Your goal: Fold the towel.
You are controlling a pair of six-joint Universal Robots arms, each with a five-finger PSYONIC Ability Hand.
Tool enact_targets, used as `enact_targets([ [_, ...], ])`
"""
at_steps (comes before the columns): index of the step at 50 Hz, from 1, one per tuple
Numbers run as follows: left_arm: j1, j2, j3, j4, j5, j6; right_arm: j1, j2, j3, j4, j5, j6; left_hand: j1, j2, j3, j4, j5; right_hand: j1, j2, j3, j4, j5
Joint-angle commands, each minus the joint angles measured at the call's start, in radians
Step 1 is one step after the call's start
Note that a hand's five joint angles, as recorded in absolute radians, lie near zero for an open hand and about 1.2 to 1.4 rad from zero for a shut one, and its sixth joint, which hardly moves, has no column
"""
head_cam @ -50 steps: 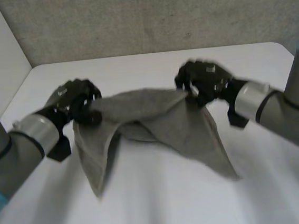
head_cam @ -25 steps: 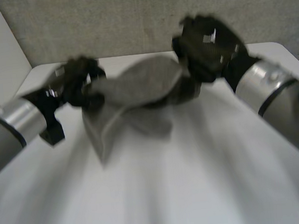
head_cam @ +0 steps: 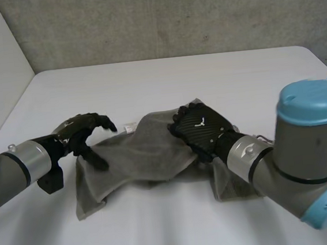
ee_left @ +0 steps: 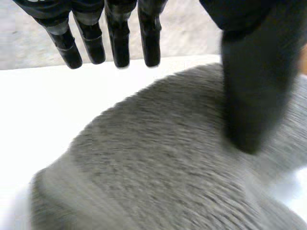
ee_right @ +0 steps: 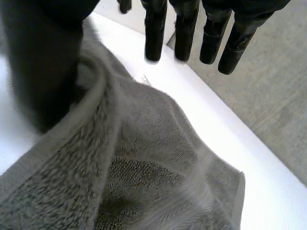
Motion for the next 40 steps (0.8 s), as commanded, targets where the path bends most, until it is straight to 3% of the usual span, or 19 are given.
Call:
enact_targets([
  [1, -0.016, -0.014, 0.003, -0.012, -0.183, 0.073, -0.003, 0.03, -0.013, -0.023, 0.084, 0.1, -0.184, -0.181, -0.051, -0.059, -0.179, -0.234, -0.251, -0.043, -0.076, -0.175],
  [6, -0.043, 0.043, -0.045, -0.003, -0.221, 0.099, -0.018, -0.031, 0.021, -0.015, 0.092, 0.196, -0.187, -0.184, -0.051, -0.059, -0.182, -0.234, -0.251, -0.043, -0.076, -0.175],
  [15, -0.128, 0.286, -0.201, 0.054, -0.249, 0.094, -0.124, -0.146, 0.146, 0.003, 0.075, 0.352, -0.187, -0.184, -0.051, -0.059, -0.182, -0.234, -0.251, -0.043, -0.076, -0.175],
  [19, -0.194, 0.364, -0.276, 0.108, -0.319, 0.093, -0.144, -0.148, 0.176, 0.026, 0.056, 0.365, -0.187, -0.184, -0.051, -0.059, -0.182, -0.234, -0.251, -0.043, -0.076, -0.175],
  [27, -0.32, 0.371, -0.332, 0.12, -0.462, 0.1, -0.182, -0.135, 0.234, 0.037, 0.015, 0.36, -0.181, -0.179, -0.051, -0.059, -0.176, -0.234, -0.251, -0.043, -0.076, -0.175],
  [29, -0.374, 0.358, -0.359, 0.12, -0.547, 0.102, -0.181, -0.134, 0.238, 0.035, 0.015, 0.358, -0.172, -0.17, -0.051, -0.059, -0.167, -0.234, -0.251, -0.043, -0.076, -0.175],
  [32, -0.397, 0.327, -0.371, 0.12, -0.598, 0.104, -0.173, -0.132, 0.246, 0.031, 0.016, 0.357, -0.161, -0.158, -0.051, -0.059, -0.156, -0.234, -0.251, -0.043, -0.076, -0.175],
  [40, -0.451, 0.281, -0.391, 0.108, -0.632, 0.105, -0.153, -0.135, 0.254, 0.027, 0.016, 0.354, -0.111, -0.108, -0.051, -0.059, -0.106, -0.204, -0.22, -0.043, -0.076, -0.144],
])
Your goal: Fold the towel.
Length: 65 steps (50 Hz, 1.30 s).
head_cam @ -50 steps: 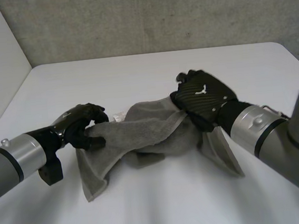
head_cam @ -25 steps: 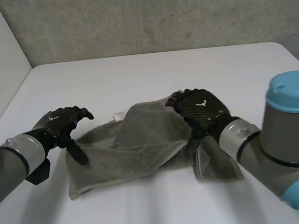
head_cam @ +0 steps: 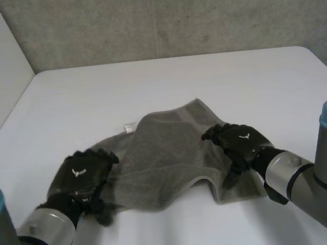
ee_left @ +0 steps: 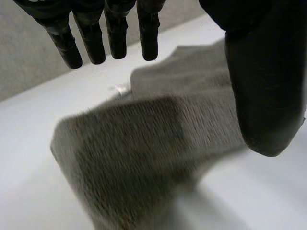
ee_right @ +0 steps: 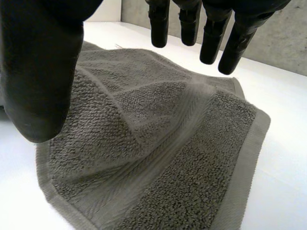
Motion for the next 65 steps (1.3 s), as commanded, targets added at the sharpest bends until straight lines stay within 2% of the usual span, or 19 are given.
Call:
enact_targets([
  [1, -0.04, -0.04, -0.019, -0.012, -0.031, 0.002, 0.019, -0.002, 0.004, -0.004, 0.003, -0.005, -0.002, 0.01, -0.051, -0.059, 0.028, -0.025, -0.034, -0.043, -0.076, -0.018],
  [9, -0.04, -0.063, -0.045, 0.028, -0.072, 0.026, 0.019, 0.025, 0.009, -0.025, 0.004, -0.029, -0.063, -0.052, -0.051, -0.059, -0.034, -0.002, -0.011, -0.043, -0.076, 0.006],
  [16, -0.017, -0.167, -0.014, 0.117, -0.092, 0.038, 0.027, 0.062, 0.001, -0.044, 0.007, -0.043, -0.069, -0.058, -0.051, -0.059, -0.04, 0.045, 0.036, -0.043, -0.076, 0.053],
  [38, 0.05, -0.44, 0.214, 0.134, -0.092, 0.043, 0.039, 0.085, -0.011, -0.059, 0.007, -0.043, -0.064, -0.052, -0.051, -0.059, -0.034, 0.068, 0.06, -0.043, -0.076, 0.076],
  [42, 0.057, -0.456, 0.224, 0.134, -0.091, 0.043, 0.039, 0.088, -0.011, -0.079, 0.007, -0.043, 0.016, 0.028, -0.051, -0.059, 0.045, 0.233, 0.224, -0.043, -0.076, 0.241],
  [43, 0.061, -0.456, 0.224, 0.132, -0.089, 0.045, 0.039, 0.092, -0.011, -0.091, 0.006, -0.043, 0.173, 0.185, -0.051, -0.059, 0.202, 0.393, 0.384, -0.043, -0.076, 0.401],
  [44, 0.061, -0.456, 0.224, 0.132, -0.089, 0.045, 0.038, 0.096, -0.011, -0.105, 0.003, -0.041, 0.174, 0.186, -0.051, -0.059, 0.204, 0.738, 0.729, -0.043, -0.076, 0.745],
  [45, 0.067, -0.454, 0.219, 0.132, -0.085, 0.051, 0.038, 0.096, -0.011, -0.105, 0.003, -0.041, 0.41, 0.422, -0.051, -0.059, 0.439, 0.741, 0.732, -0.043, -0.076, 0.749],
  [46, 0.07, -0.45, 0.213, 0.132, -0.085, 0.06, 0.035, 0.098, -0.011, -0.116, -0.005, -0.04, 0.677, 0.688, -0.051, -0.059, 0.706, 1.084, 1.075, -0.043, -0.076, 1.092],
  [47, 0.07, -0.45, 0.213, 0.132, -0.085, 0.06, 0.028, 0.098, -0.01, -0.117, -0.019, -0.04, 0.679, 0.691, -0.051, -0.059, 0.709, 1.15, 1.141, -0.043, -0.076, 1.158],
  [49, 0.075, -0.428, 0.193, 0.129, -0.078, 0.083, 0.025, 0.098, -0.007, -0.116, -0.039, -0.038, 1.074, 1.086, -0.051, -0.059, 1.103, 1.151, 1.142, -0.043, -0.076, 1.159],
  [55, 0.101, -0.338, 0.15, 0.126, -0.028, 0.103, 0.016, 0.084, 0.0, -0.068, -0.124, -0.029, 1.122, 1.134, -0.051, -0.059, 1.152, 1.151, 1.142, -0.043, -0.076, 1.159],
  [57, 0.115, -0.298, 0.142, 0.125, 0.021, 0.103, 0.01, 0.084, -0.005, -0.05, -0.129, -0.032, 1.122, 1.134, -0.051, -0.059, 1.152, 1.151, 1.142, -0.043, -0.076, 1.159],
  [61, 0.123, -0.28, 0.151, 0.113, 0.037, 0.103, 0.012, 0.087, -0.014, -0.019, -0.122, -0.038, 1.122, 1.134, -0.051, -0.059, 1.152, 1.067, 1.058, -0.043, -0.076, 1.075],
  [63, 0.129, -0.272, 0.153, 0.106, 0.041, 0.103, 0.018, 0.085, -0.005, -0.007, -0.111, -0.041, 1.122, 1.134, -0.051, -0.059, 1.152, 0.132, 0.123, -0.043, -0.076, 0.14],
  [65, 0.135, -0.27, 0.153, 0.097, 0.044, 0.103, 0.019, 0.082, 0.004, -0.007, -0.108, -0.043, 1.122, 1.134, -0.051, -0.059, 1.152, 0.125, 0.116, -0.043, -0.076, 0.132],
])
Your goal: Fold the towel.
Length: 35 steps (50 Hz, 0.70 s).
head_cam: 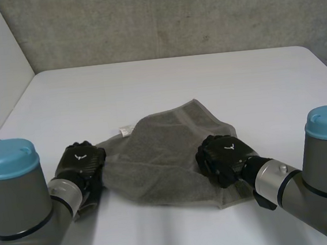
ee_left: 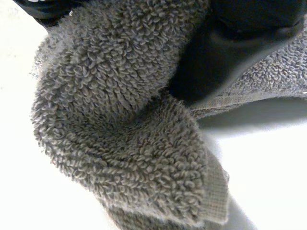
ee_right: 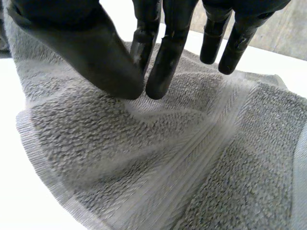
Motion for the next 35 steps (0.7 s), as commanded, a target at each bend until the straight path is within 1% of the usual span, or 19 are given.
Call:
enact_targets([
  [1, 0.018, 0.023, 0.007, -0.022, 0.023, -0.002, 0.008, -0.004, 0.012, 0.03, 0.016, -0.008, 0.098, 0.088, -0.051, -0.059, 0.075, -0.816, -0.813, -0.043, -0.076, -0.83],
  [7, 0.033, 0.019, -0.002, -0.027, 0.023, -0.002, -0.005, -0.03, 0.057, 0.012, 0.019, -0.036, 0.098, 0.088, -0.051, -0.059, 0.075, -0.837, -0.833, -0.043, -0.076, -0.851],
  [9, 0.039, 0.019, -0.002, -0.027, 0.023, -0.003, -0.014, -0.037, 0.075, 0.012, 0.028, -0.069, 0.098, 0.088, -0.051, -0.059, 0.075, -0.895, -0.892, -0.043, -0.076, -0.909],
  [16, 0.052, 0.012, -0.002, -0.027, 0.024, -0.003, -0.003, -0.057, 0.129, 0.004, 0.025, -0.077, 0.098, 0.088, -0.051, -0.059, 0.075, -0.977, -0.974, -0.043, -0.076, -0.991],
  [23, 0.058, 0.012, -0.004, -0.027, 0.026, -0.003, 0.011, -0.051, 0.14, -0.046, 0.037, -0.08, 0.098, 0.088, -0.051, -0.059, 0.075, -0.945, -0.942, -0.043, -0.076, -0.959],
  [28, 0.056, 0.014, -0.004, -0.028, 0.026, -0.005, 0.021, -0.005, 0.126, -0.079, 0.059, -0.091, 0.098, 0.088, -0.051, -0.059, 0.075, -0.854, -0.851, -0.043, -0.076, -0.868],
  [30, 0.056, 0.014, -0.005, -0.03, 0.026, -0.006, 0.023, 0.022, 0.114, -0.082, 0.072, -0.112, 0.098, 0.088, -0.051, -0.059, 0.075, -0.735, -0.731, -0.043, -0.076, -0.748],
  [31, 0.056, 0.015, -0.007, -0.03, 0.026, -0.006, 0.023, 0.022, 0.114, -0.082, 0.073, -0.112, 0.098, 0.088, -0.051, -0.059, 0.075, -0.734, -0.731, -0.043, -0.076, -0.748],
  [33, 0.056, 0.019, -0.008, -0.031, 0.026, -0.006, 0.027, 0.036, 0.106, -0.086, 0.076, -0.126, 0.098, 0.088, -0.051, -0.059, 0.075, -0.568, -0.564, -0.043, -0.076, -0.581],
  [34, 0.056, 0.019, -0.008, -0.033, 0.026, -0.006, 0.027, 0.036, 0.106, -0.086, 0.076, -0.126, 0.098, 0.088, -0.051, -0.059, 0.075, -0.567, -0.563, -0.043, -0.076, -0.58],
  [35, 0.056, 0.019, -0.008, -0.033, 0.026, -0.006, 0.027, 0.044, 0.101, -0.089, 0.076, -0.129, 0.098, 0.088, -0.051, -0.059, 0.075, -0.45, -0.447, -0.043, -0.076, -0.464],
])
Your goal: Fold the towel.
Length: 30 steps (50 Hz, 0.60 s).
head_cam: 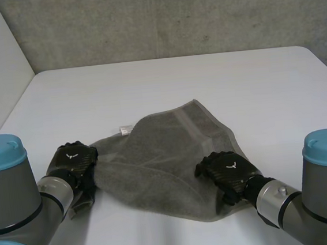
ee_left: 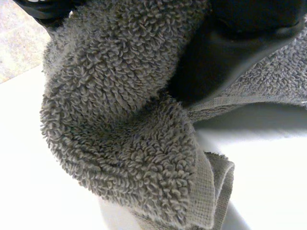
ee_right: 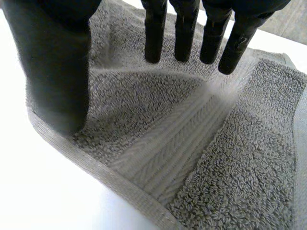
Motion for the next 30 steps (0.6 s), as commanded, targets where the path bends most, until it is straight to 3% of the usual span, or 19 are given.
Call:
enact_targets([
  [1, -0.003, 0.004, -0.005, -0.004, 0.0, -0.001, 0.005, 0.044, -0.022, -0.011, 0.013, -0.029, 0.076, 0.087, -0.051, -0.059, 0.075, 0.276, 0.275, -0.043, -0.076, 0.259],
  [9, -0.006, 0.004, -0.006, -0.004, 0.0, -0.002, 0.007, 0.061, -0.033, -0.022, 0.013, -0.033, 0.076, 0.087, -0.051, -0.059, 0.075, 0.523, 0.522, -0.043, -0.076, 0.505],
  [11, -0.006, 0.006, -0.006, -0.004, 0.002, -0.002, 0.005, 0.058, -0.031, -0.027, 0.013, -0.033, 0.076, 0.087, -0.051, -0.059, 0.075, 0.855, 0.854, -0.043, -0.076, 0.838],
  [13, -0.007, 0.011, -0.006, -0.004, 0.0, -0.002, 0.004, 0.051, -0.031, -0.03, 0.012, -0.031, 0.076, 0.087, -0.051, -0.059, 0.075, 0.935, 0.934, -0.043, -0.076, 0.917],
  [25, -0.006, 0.081, -0.04, -0.062, 0.008, -0.005, -0.018, -0.123, -0.016, 0.013, -0.001, -0.023, 0.076, 0.087, -0.051, -0.059, 0.075, 0.935, 0.934, -0.043, -0.076, 0.918],
  [30, -0.003, 0.124, -0.077, -0.093, 0.075, -0.005, -0.096, -0.216, -0.048, 0.211, -0.051, -0.103, 0.076, 0.087, -0.051, -0.059, 0.075, 0.935, 0.934, -0.043, -0.076, 0.918],
])
